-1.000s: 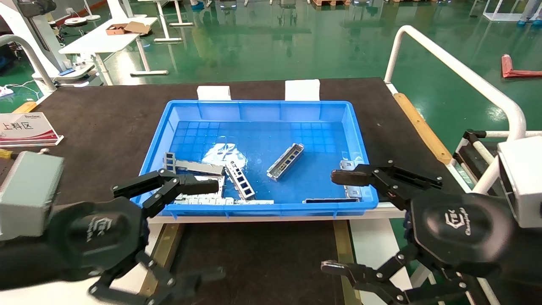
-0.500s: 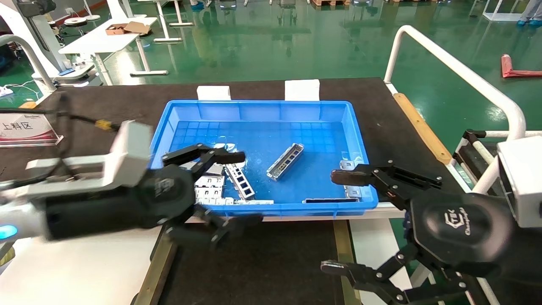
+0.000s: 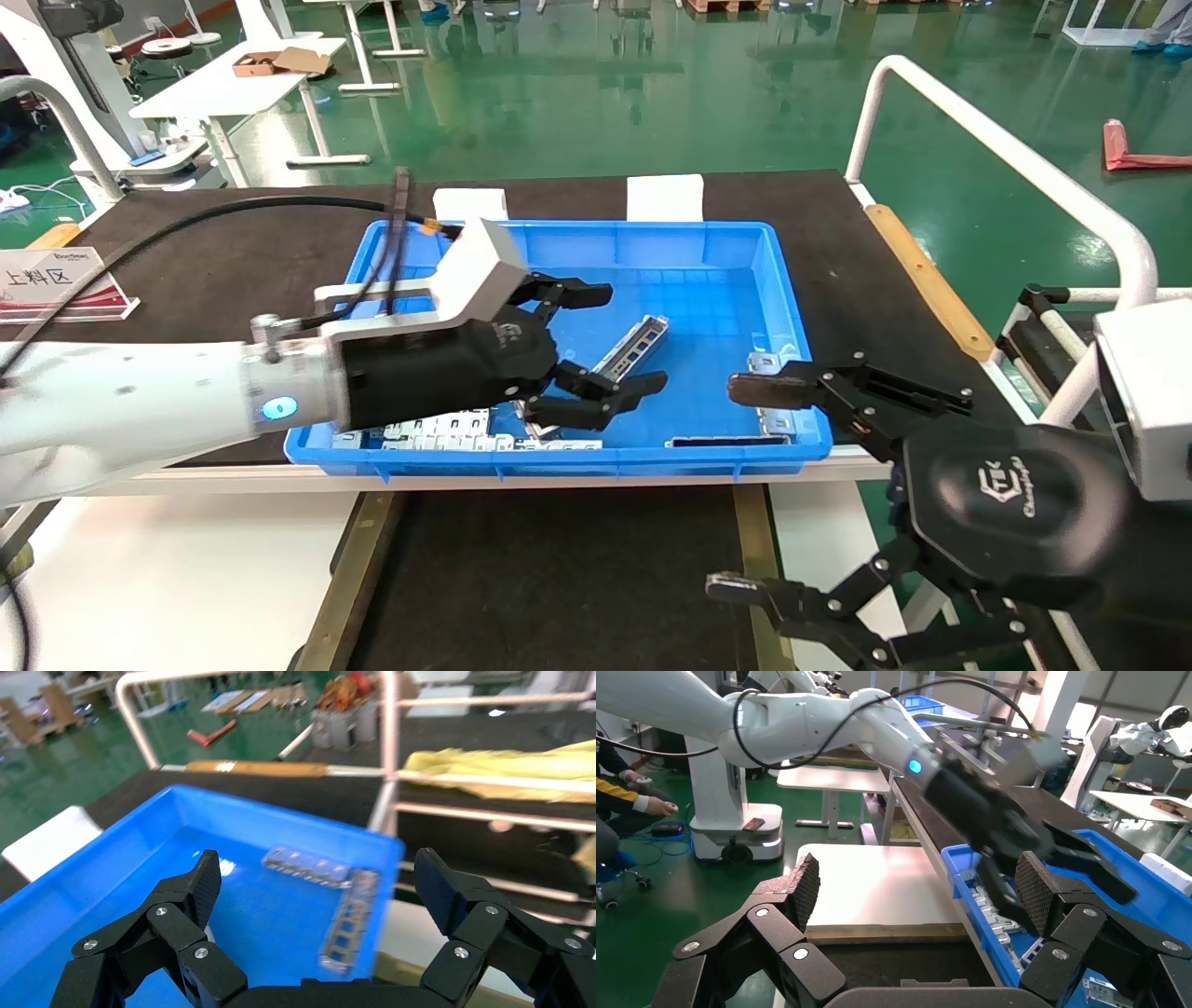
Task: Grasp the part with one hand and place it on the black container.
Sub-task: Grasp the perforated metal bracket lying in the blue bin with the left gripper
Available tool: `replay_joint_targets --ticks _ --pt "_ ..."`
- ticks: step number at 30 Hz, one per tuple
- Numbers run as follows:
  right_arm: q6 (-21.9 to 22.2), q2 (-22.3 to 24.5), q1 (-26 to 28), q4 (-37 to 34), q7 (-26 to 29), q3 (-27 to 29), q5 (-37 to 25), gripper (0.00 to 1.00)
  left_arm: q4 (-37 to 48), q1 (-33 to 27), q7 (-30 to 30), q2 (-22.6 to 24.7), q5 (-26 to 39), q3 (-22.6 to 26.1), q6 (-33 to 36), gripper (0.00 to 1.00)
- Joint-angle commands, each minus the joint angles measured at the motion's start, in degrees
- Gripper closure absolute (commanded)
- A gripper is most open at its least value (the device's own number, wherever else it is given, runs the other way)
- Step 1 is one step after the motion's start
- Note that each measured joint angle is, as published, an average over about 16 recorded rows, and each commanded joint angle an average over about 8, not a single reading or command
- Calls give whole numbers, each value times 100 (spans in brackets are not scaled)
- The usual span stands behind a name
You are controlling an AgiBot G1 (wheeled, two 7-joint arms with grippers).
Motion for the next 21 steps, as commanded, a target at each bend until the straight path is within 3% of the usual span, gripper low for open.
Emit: replay_joint_targets --ticks 1,13,21 --pt "0 0 0 0 0 0 0 0 285 -118 84 196 176 84 -138 0" --pt "0 0 0 0 0 0 0 0 2198 -586 808 1352 626 267 -1137 0" --pt "0 0 0 0 0 0 0 0 2722 -625 1087 1606 482 488 -1620 0"
